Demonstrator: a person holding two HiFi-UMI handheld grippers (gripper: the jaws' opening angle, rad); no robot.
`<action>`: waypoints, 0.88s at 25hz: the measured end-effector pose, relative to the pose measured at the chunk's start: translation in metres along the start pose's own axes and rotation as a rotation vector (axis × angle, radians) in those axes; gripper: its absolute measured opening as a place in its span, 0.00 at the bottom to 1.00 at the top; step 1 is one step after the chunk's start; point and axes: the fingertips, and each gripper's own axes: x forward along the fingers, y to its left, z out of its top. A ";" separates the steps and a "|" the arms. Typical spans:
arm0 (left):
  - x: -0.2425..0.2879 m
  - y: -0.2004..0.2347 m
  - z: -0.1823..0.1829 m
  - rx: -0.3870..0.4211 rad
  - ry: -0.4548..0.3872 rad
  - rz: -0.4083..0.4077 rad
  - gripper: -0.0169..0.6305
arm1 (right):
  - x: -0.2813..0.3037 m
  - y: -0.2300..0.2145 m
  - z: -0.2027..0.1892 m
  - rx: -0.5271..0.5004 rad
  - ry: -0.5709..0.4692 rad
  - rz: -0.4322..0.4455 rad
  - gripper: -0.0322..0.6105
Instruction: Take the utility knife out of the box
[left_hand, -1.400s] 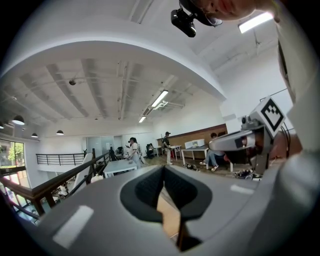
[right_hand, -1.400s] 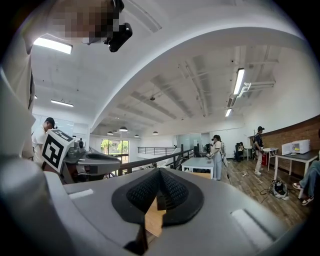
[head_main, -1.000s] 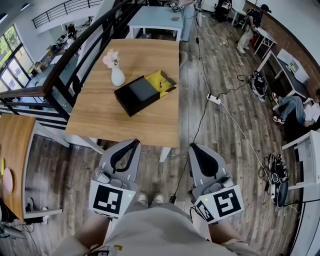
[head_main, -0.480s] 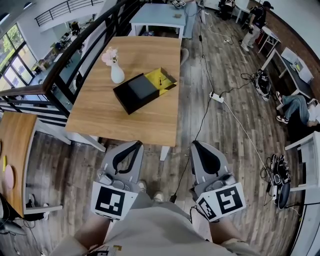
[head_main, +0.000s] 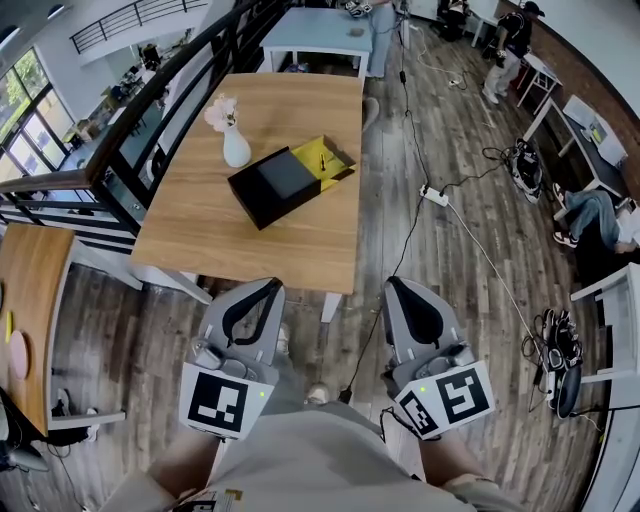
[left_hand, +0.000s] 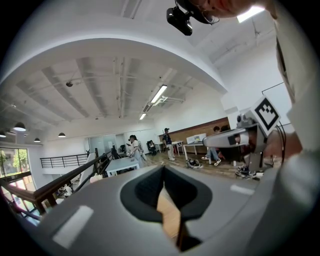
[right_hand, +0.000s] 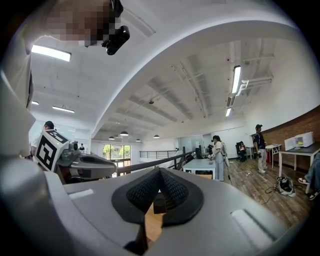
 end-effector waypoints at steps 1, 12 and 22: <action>0.001 0.003 -0.001 -0.001 -0.002 0.000 0.03 | 0.003 0.001 -0.001 -0.002 0.000 0.001 0.05; 0.039 0.060 -0.017 -0.034 -0.018 -0.008 0.03 | 0.072 -0.004 -0.007 -0.014 0.014 -0.025 0.05; 0.117 0.140 -0.028 -0.050 -0.008 -0.059 0.03 | 0.174 -0.023 -0.005 -0.015 0.052 -0.062 0.05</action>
